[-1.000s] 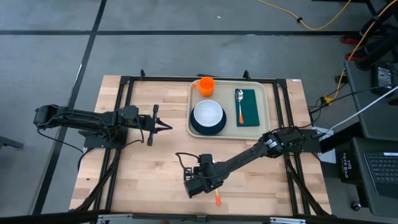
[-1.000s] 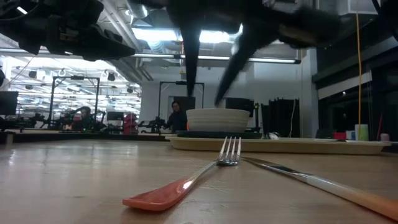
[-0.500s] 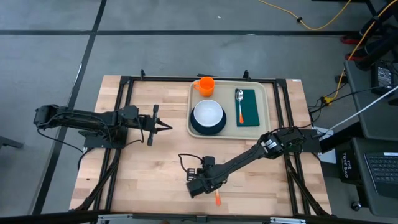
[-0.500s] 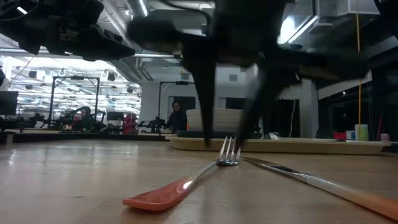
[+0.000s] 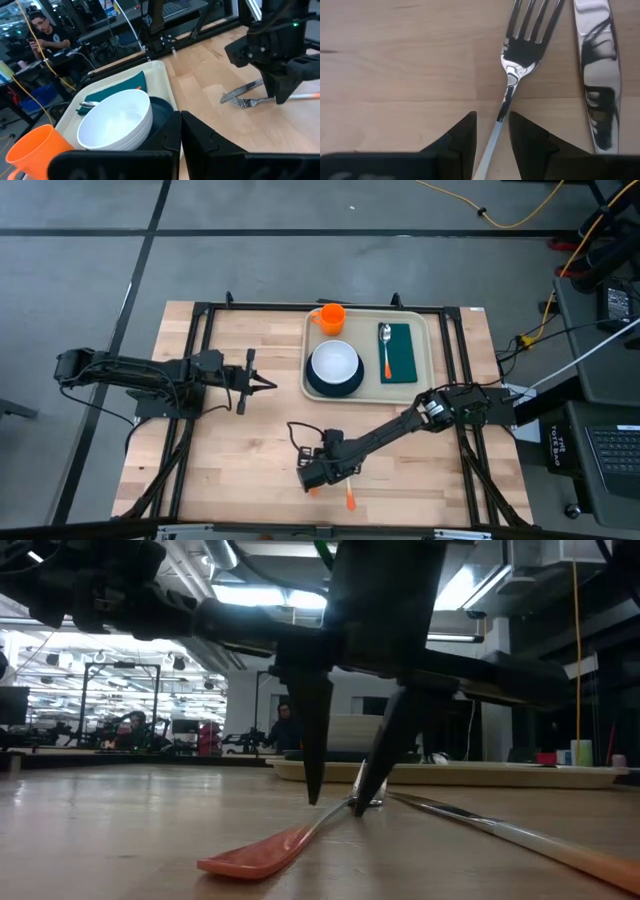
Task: Set up tray
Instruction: Put the orange fork to the right of the orange spoon on the serving tray
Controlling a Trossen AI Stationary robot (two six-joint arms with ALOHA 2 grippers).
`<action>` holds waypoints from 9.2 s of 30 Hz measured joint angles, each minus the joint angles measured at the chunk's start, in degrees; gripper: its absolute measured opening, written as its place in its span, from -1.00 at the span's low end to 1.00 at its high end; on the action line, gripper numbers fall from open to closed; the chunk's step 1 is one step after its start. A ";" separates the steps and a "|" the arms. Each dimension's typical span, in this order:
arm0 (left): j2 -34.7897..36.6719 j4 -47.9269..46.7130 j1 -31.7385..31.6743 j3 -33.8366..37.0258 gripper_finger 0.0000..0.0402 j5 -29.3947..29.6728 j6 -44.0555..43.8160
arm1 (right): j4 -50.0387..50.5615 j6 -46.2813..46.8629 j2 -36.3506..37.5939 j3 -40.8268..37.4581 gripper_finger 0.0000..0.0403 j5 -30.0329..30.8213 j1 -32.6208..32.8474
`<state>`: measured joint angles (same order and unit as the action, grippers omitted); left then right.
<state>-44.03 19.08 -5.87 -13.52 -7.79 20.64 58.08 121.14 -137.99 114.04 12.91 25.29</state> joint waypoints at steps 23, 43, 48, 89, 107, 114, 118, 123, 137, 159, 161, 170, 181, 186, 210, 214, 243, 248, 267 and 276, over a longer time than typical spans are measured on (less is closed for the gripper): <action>0.00 -0.92 0.00 0.00 -0.99 0.00 0.11 | 6.72 -8.29 0.09 0.04 -0.50 -7.42 -1.78; 0.00 -0.86 0.00 0.00 -0.96 -0.02 0.11 | 6.78 -16.87 0.02 -0.02 -0.76 -7.50 -1.90; 0.02 -0.86 0.00 0.00 -0.98 0.00 0.09 | 6.65 -16.87 0.00 -0.02 -0.77 -7.52 -1.88; 0.02 -0.60 -0.02 0.00 -0.98 0.20 0.09 | 16.14 -30.13 -0.24 10.70 -0.94 0.17 -1.76; 0.04 -0.45 0.00 -0.02 -0.97 0.20 -1.84 | 27.83 -44.59 8.00 17.78 -0.94 8.37 -0.99; 0.04 -0.46 0.00 -0.02 -0.99 0.20 -1.90 | 24.76 -50.95 8.07 15.53 -0.94 9.92 -0.85; 0.04 -0.45 0.00 -0.02 -0.97 0.20 -2.07 | 19.31 -52.57 8.22 12.67 -0.94 10.16 -0.36; 0.04 -0.46 0.00 -0.02 -0.96 -0.17 -3.23 | 13.11 -51.16 8.20 7.99 -0.94 14.49 1.27; 0.04 -0.46 0.00 -0.02 -0.96 -0.70 -4.93 | -7.00 -50.73 9.10 -6.99 -0.94 26.63 4.17; 0.02 0.39 0.02 -0.02 -0.98 -0.70 -5.02 | -38.46 -68.96 39.66 -49.37 -0.94 37.13 5.10; 0.02 0.44 0.02 -0.02 -0.97 -0.70 -5.00 | -43.05 -71.71 43.08 -54.25 -0.94 37.01 4.89; 0.02 0.96 0.02 -0.02 -0.99 -0.31 -4.89 | -57.64 -81.67 56.89 -71.99 -0.94 37.65 4.38; 0.02 3.05 0.00 -0.02 -0.96 3.80 -4.91 | -60.68 -90.45 67.15 -78.34 -0.95 40.11 3.56; 0.02 3.45 0.00 -0.02 -0.97 5.39 -4.99 | -60.90 -93.10 69.21 -79.00 -0.95 41.51 2.17; 0.02 3.67 0.00 -0.02 -0.97 8.44 -4.93 | -28.29 -78.13 91.06 -78.99 -0.95 41.09 -16.44; 0.02 3.67 0.00 -0.02 -0.97 8.46 -4.92 | -27.15 -77.89 90.82 -78.99 -0.95 41.35 -19.67; 0.02 3.89 0.00 -0.02 -0.96 8.46 0.09 | -27.02 -78.08 90.82 -78.97 -0.95 22.48 -41.81; 0.02 3.89 0.00 -0.02 -0.94 8.44 0.09 | -26.83 -78.28 89.92 -77.91 -0.95 16.75 -45.75; 0.02 3.86 -0.02 -0.02 -0.95 8.44 0.11 | -12.88 -76.56 70.77 -63.63 -0.95 2.25 -56.63; 0.02 2.97 -0.02 -0.02 -0.96 8.41 0.11 | -11.41 -76.47 62.42 -62.60 -0.95 -3.24 -61.23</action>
<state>-44.01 22.04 -5.89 -13.54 0.62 20.75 46.68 44.67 -75.57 51.44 9.67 -35.94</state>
